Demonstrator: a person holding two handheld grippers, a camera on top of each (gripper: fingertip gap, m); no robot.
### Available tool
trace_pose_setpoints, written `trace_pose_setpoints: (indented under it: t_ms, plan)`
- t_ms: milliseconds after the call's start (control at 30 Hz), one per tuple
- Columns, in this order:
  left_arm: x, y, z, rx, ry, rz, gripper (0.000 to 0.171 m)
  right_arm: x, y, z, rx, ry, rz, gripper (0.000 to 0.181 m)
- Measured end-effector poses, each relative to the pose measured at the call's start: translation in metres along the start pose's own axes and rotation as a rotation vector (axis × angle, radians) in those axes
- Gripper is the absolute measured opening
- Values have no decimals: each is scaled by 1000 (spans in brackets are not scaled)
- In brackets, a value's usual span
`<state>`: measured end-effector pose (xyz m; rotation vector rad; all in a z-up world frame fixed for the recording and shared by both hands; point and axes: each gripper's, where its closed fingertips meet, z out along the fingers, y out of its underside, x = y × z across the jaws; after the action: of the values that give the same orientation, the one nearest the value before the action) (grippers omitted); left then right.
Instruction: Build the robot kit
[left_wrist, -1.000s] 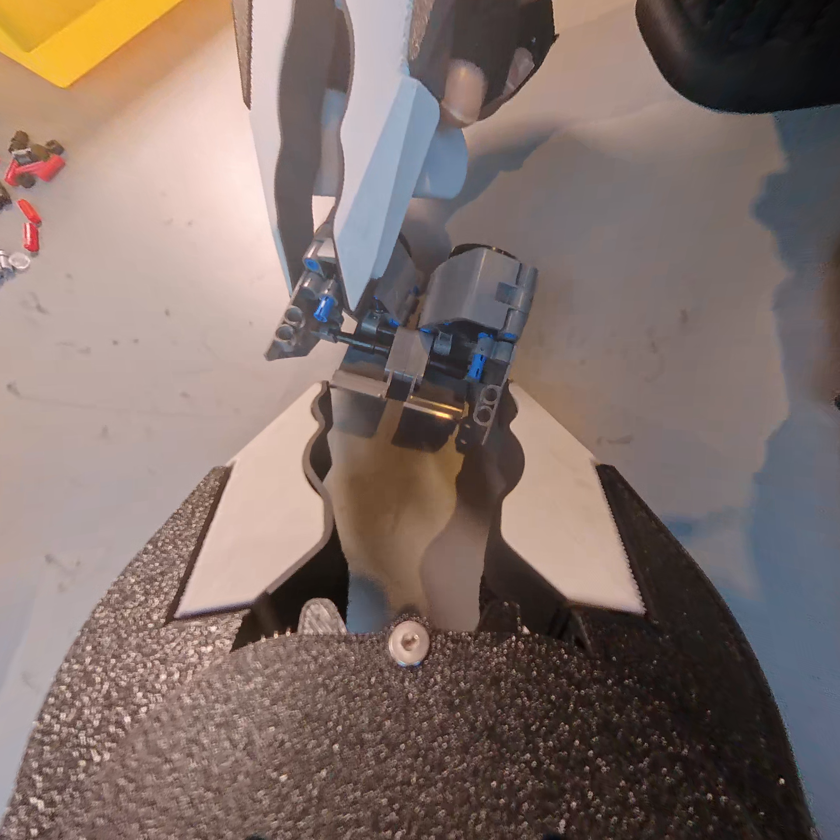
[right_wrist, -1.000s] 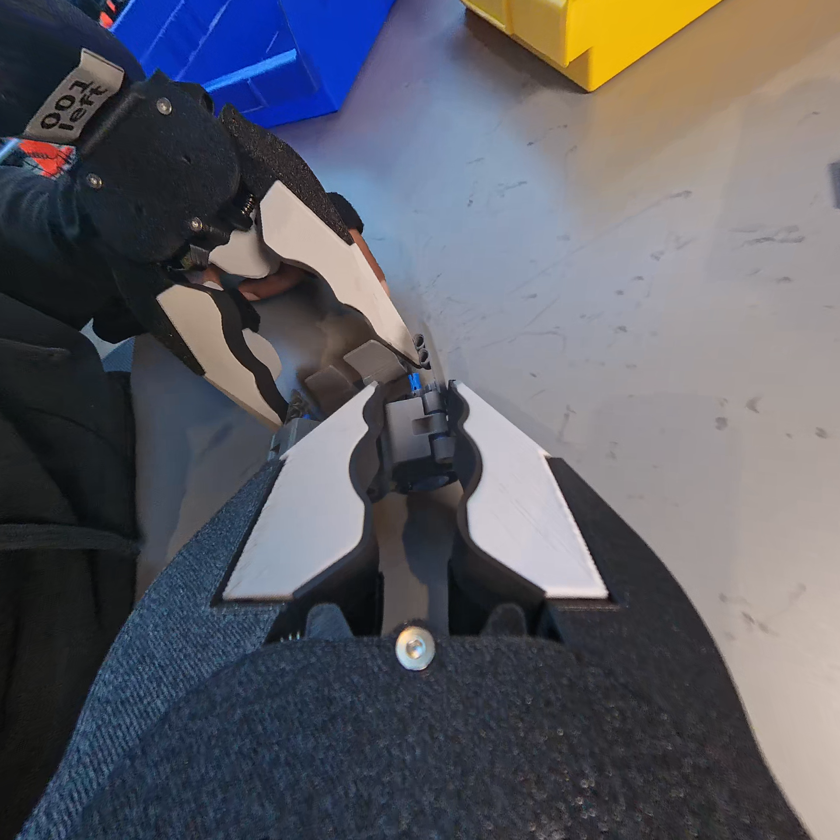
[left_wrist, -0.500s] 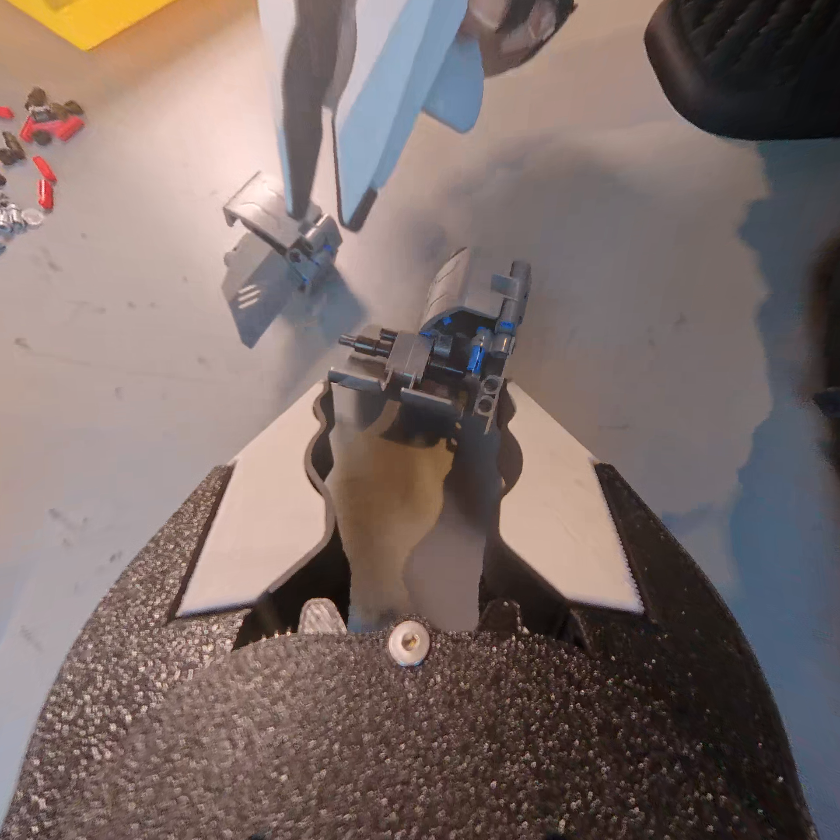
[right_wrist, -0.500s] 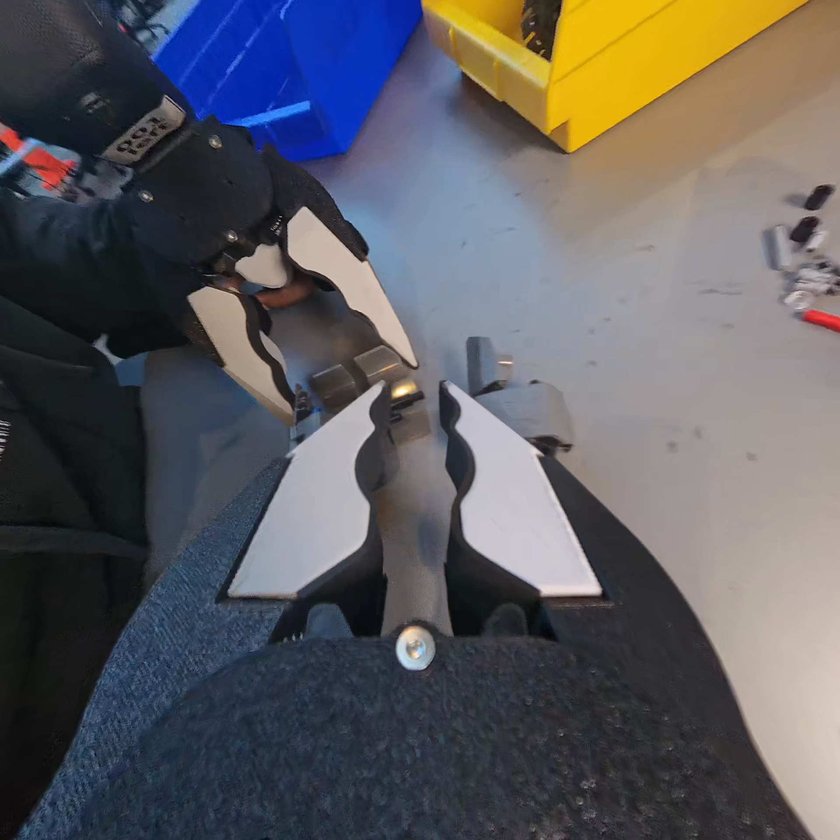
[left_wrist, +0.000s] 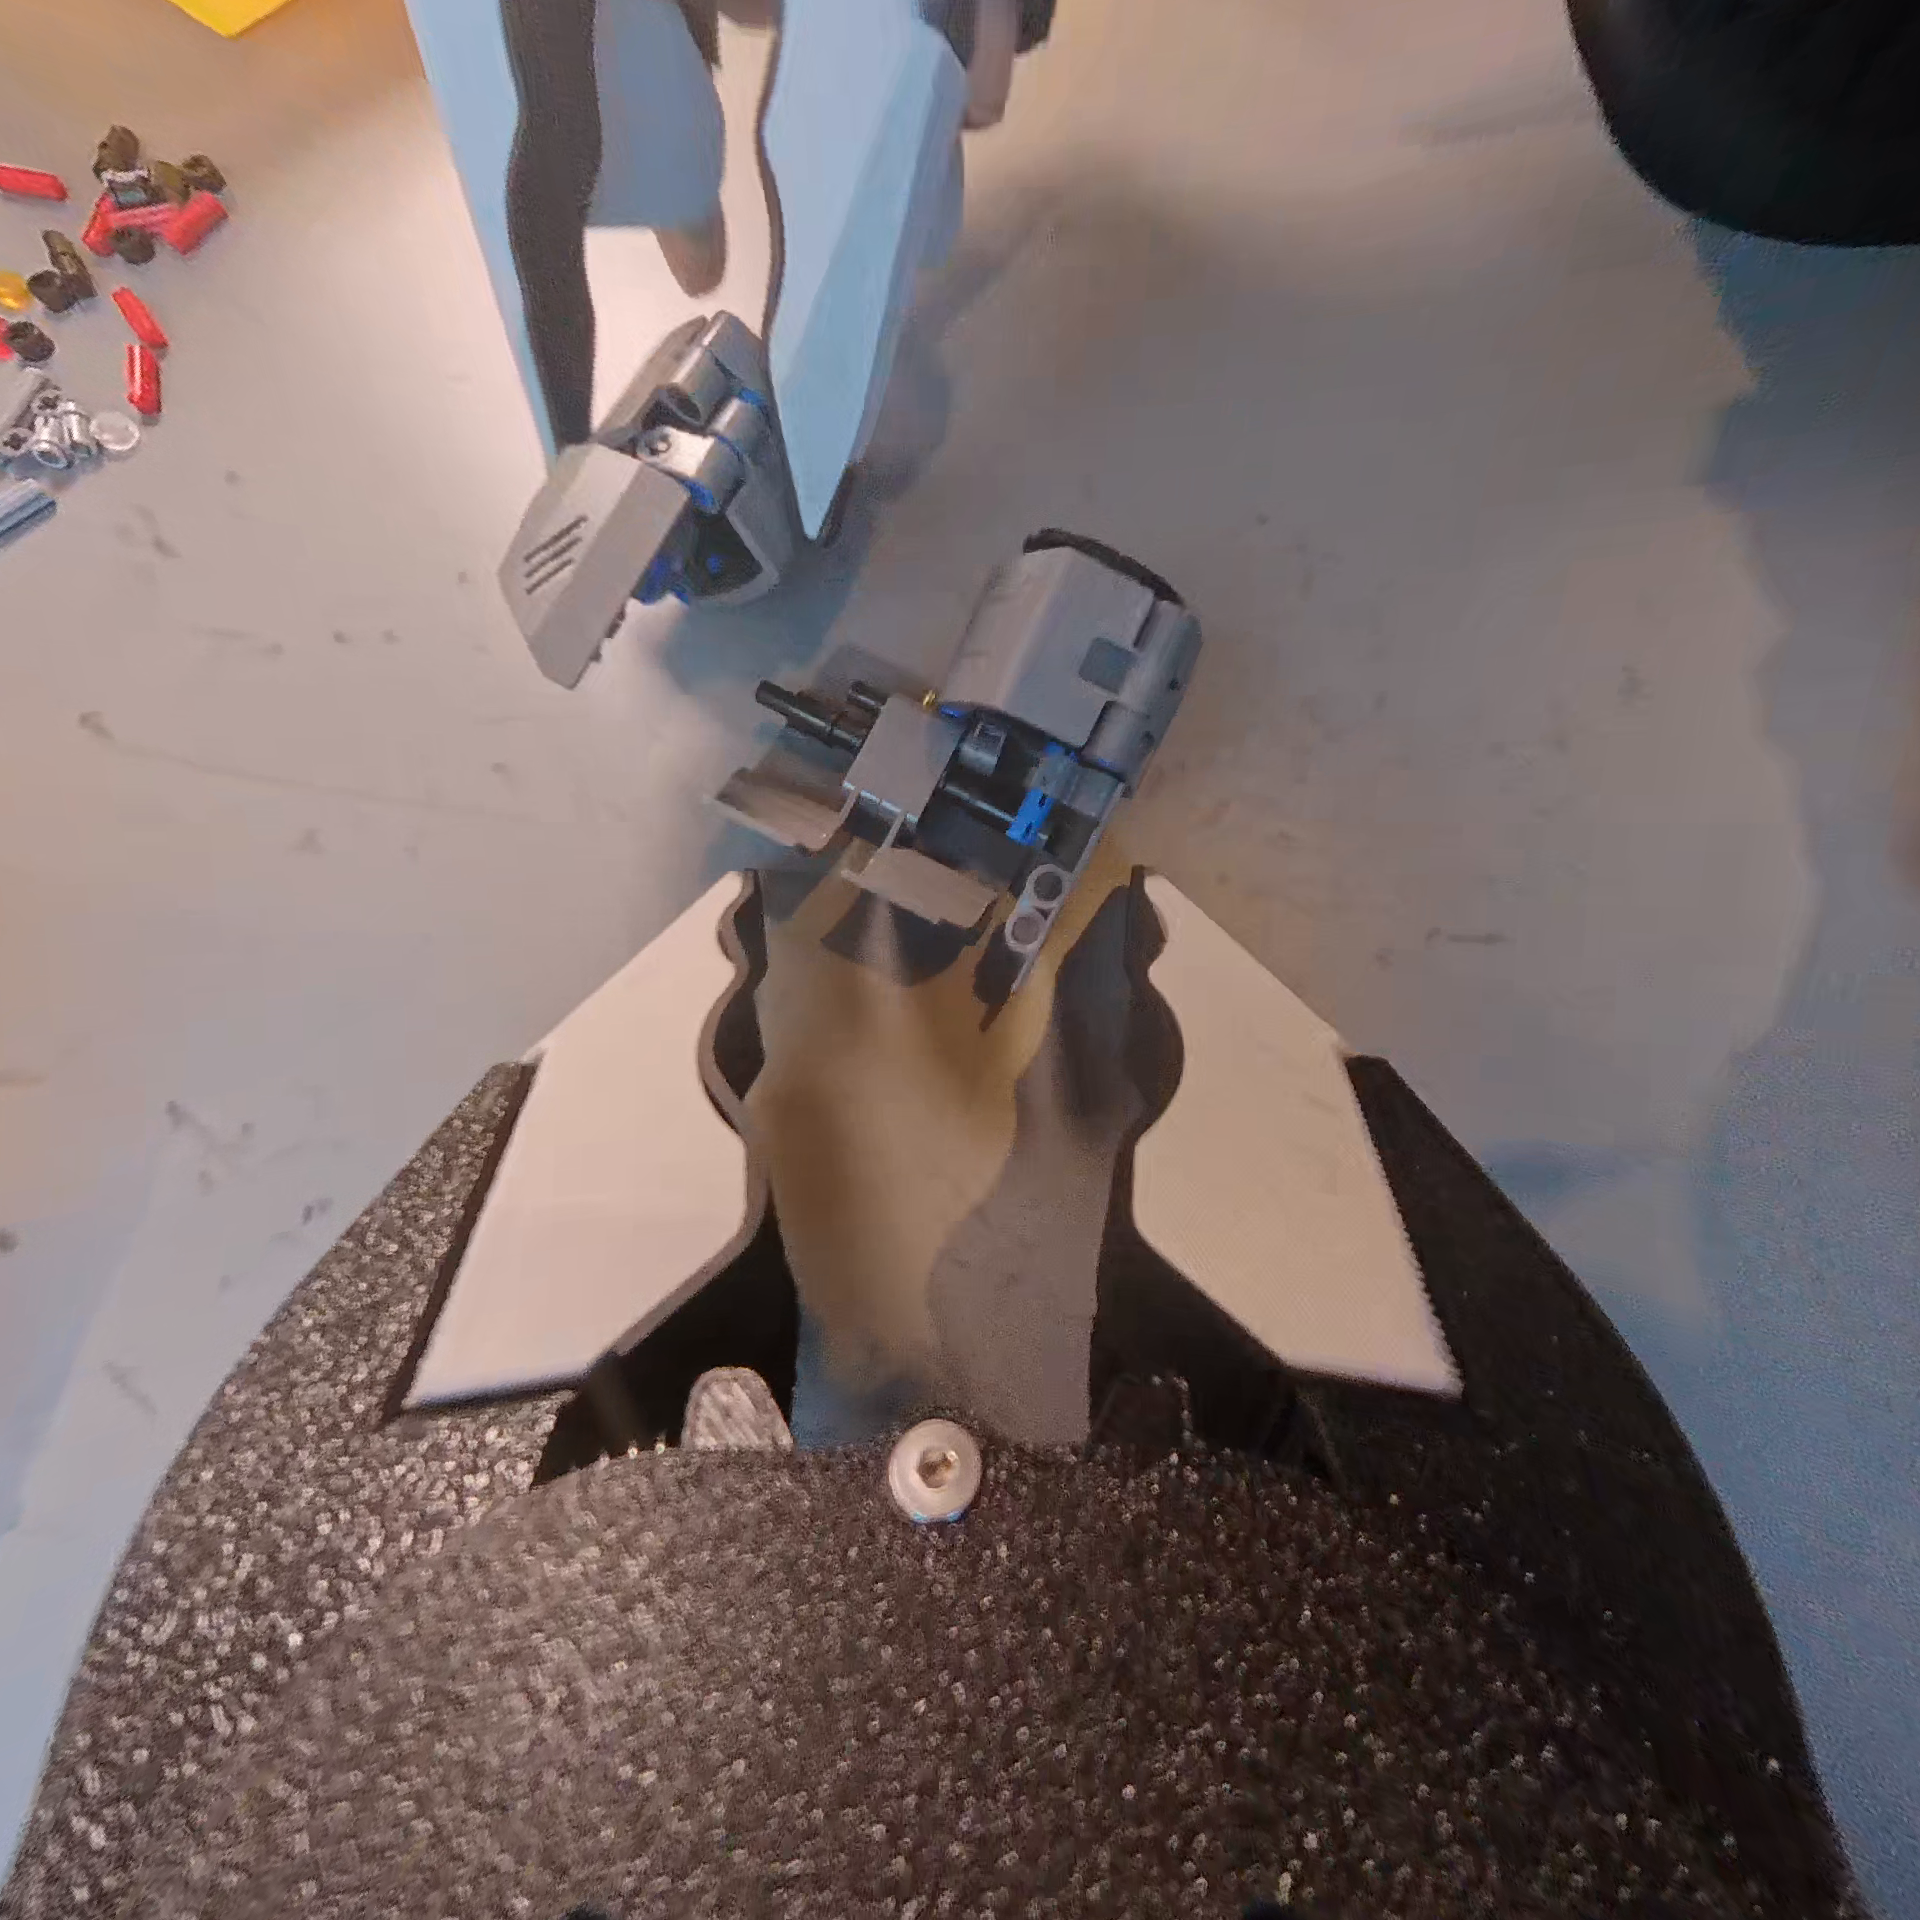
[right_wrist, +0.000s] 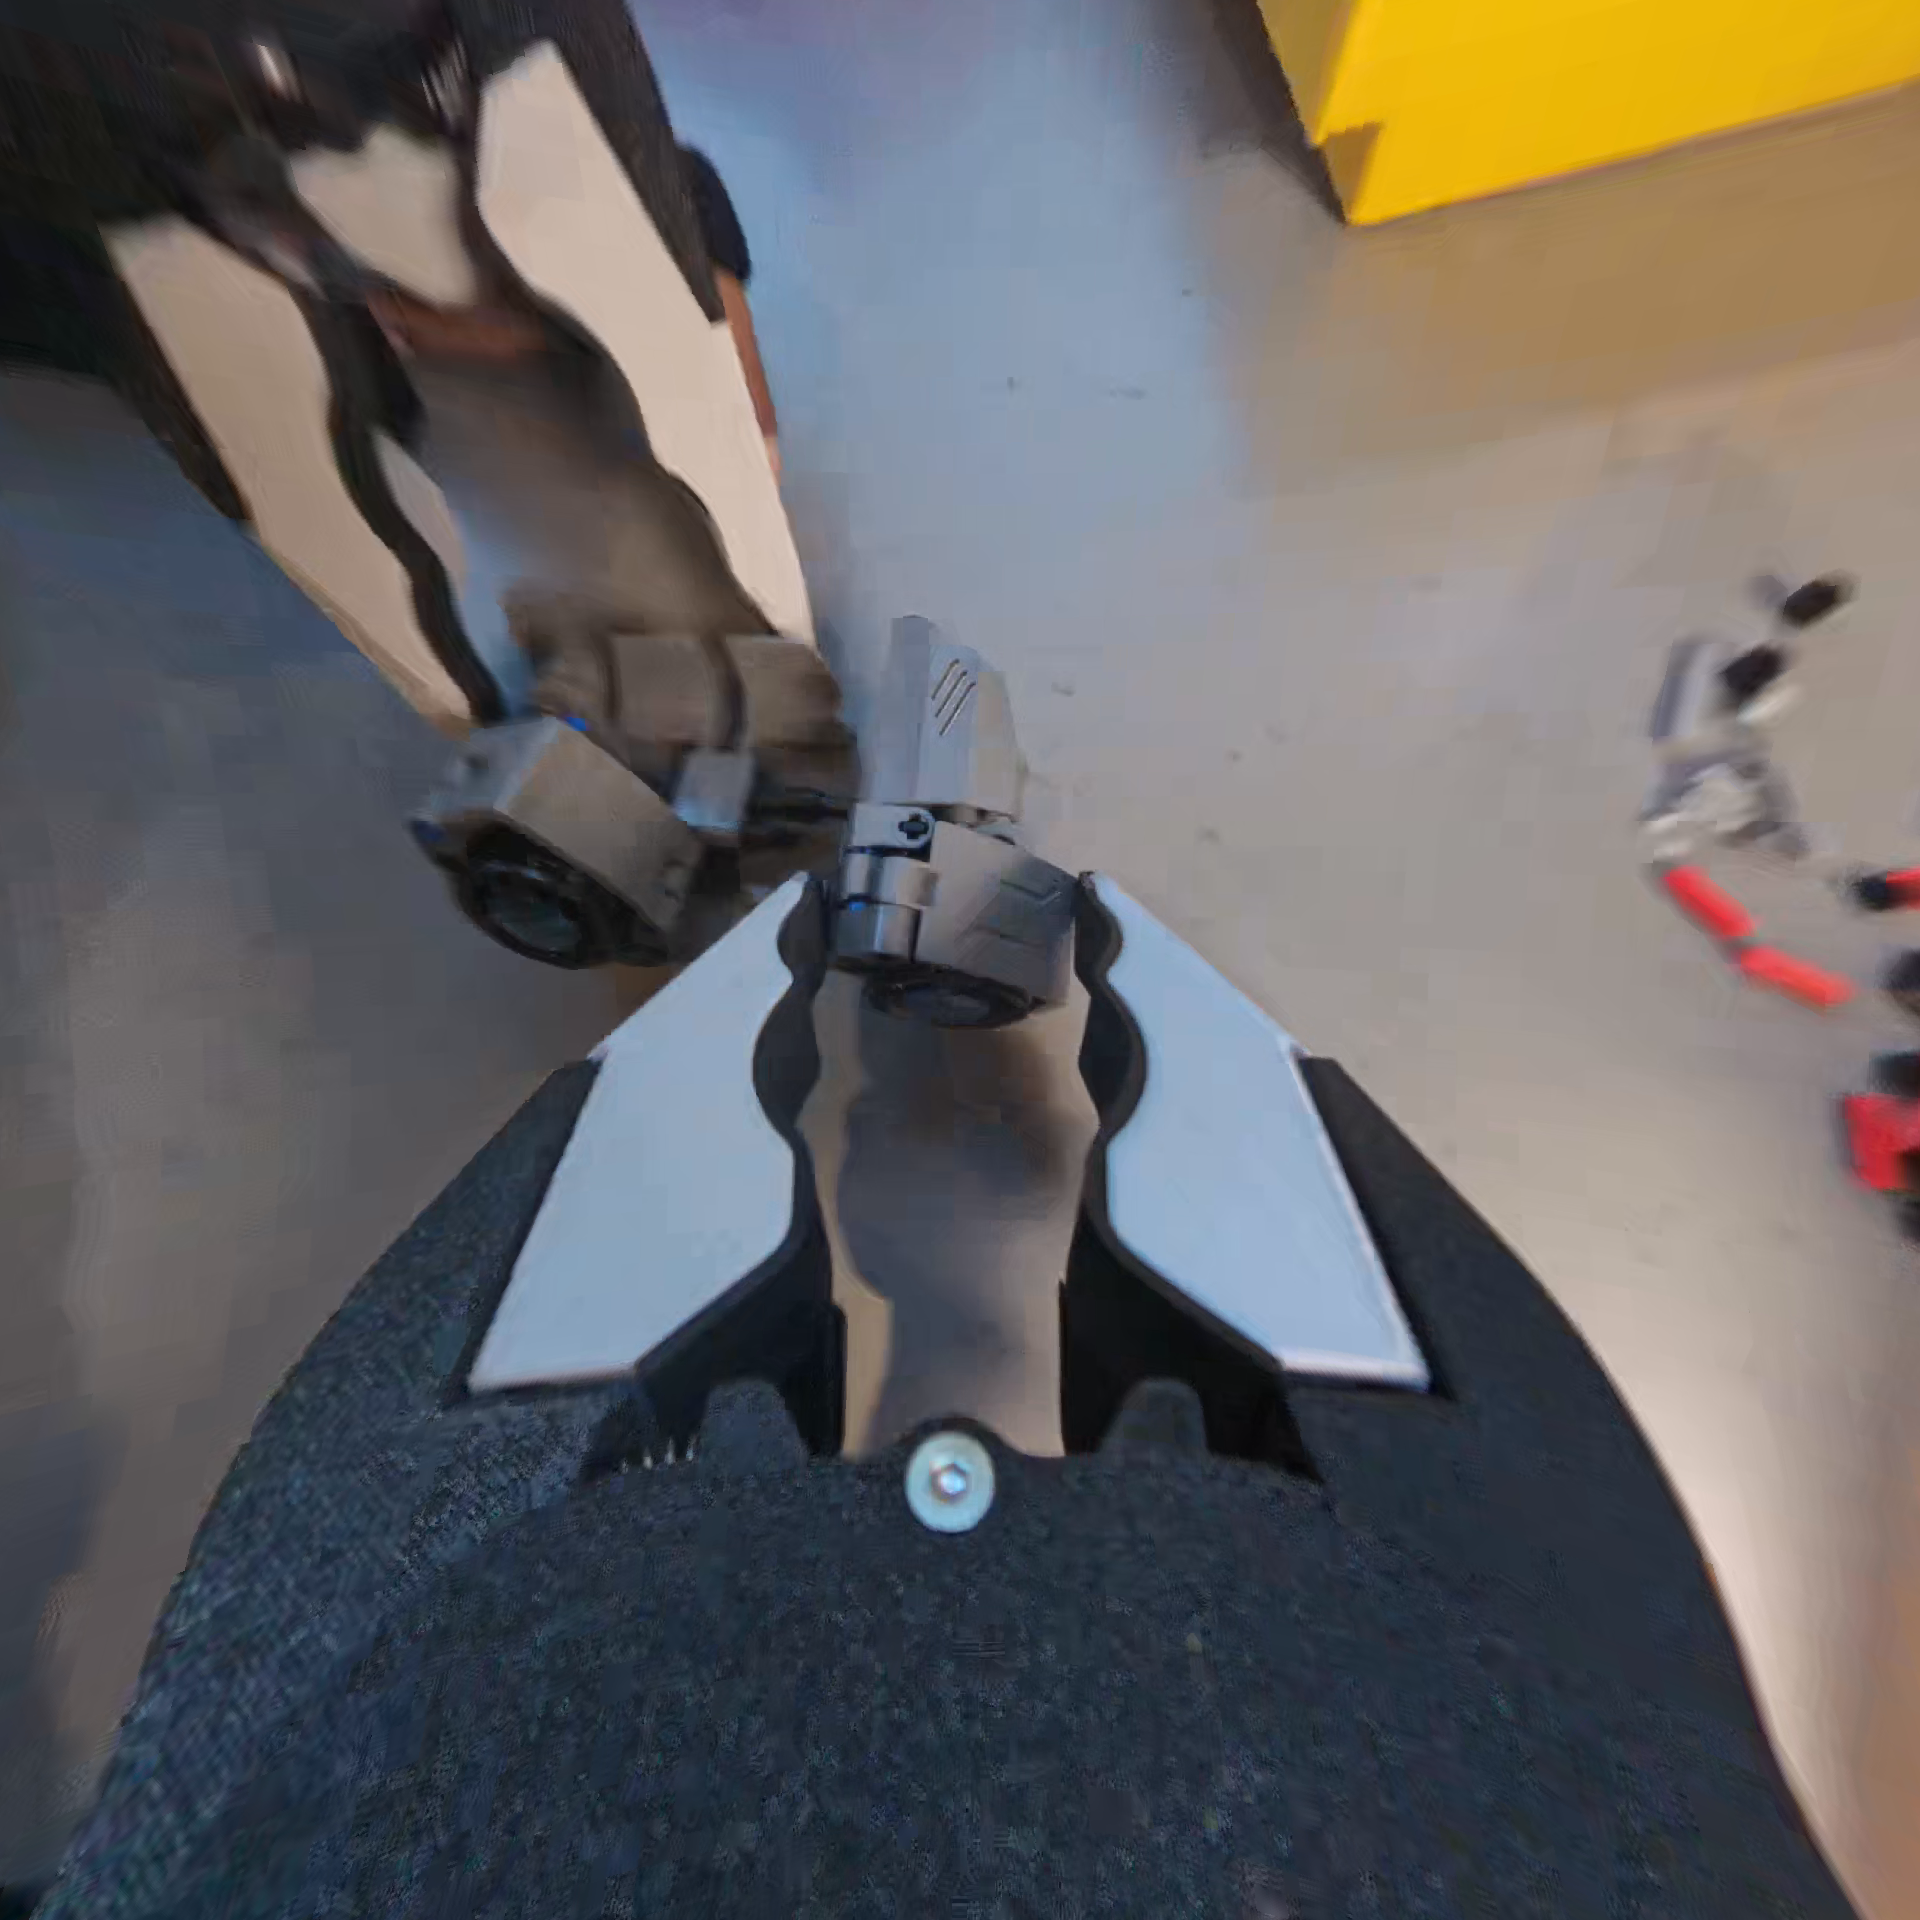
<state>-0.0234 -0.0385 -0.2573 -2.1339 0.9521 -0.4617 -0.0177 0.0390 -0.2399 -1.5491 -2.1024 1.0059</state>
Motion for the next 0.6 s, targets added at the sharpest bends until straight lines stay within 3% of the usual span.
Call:
trace_pose_setpoints:
  t_ms: [100, 200, 300, 400, 467, 533, 600]
  plan:
    - [5, -17, -16, 135, 102, -80, 72, -15, -19, -7, 150, -279, 431, 46]
    - [-14, -36, -39, 290, 118, -197, 65, -34, -39, -17, 285, -485, 614, 46]
    - [-29, -50, -50, 375, 45, -126, 60, -60, -50, -20, 312, -638, 647, 46]
    - [-16, -68, -53, 439, 88, -14, 51, -81, -61, -23, 314, -760, 629, 47]
    - [-6, -76, -55, 472, 130, 30, 32, -91, -63, -22, 287, -798, 599, 47]
    - [-3, -80, -58, 499, 148, 18, 2, -92, -63, -21, 286, -798, 591, 46]
    - [-2, -81, -57, 510, 168, -28, 0, -90, -63, -21, 306, -764, 566, 47]
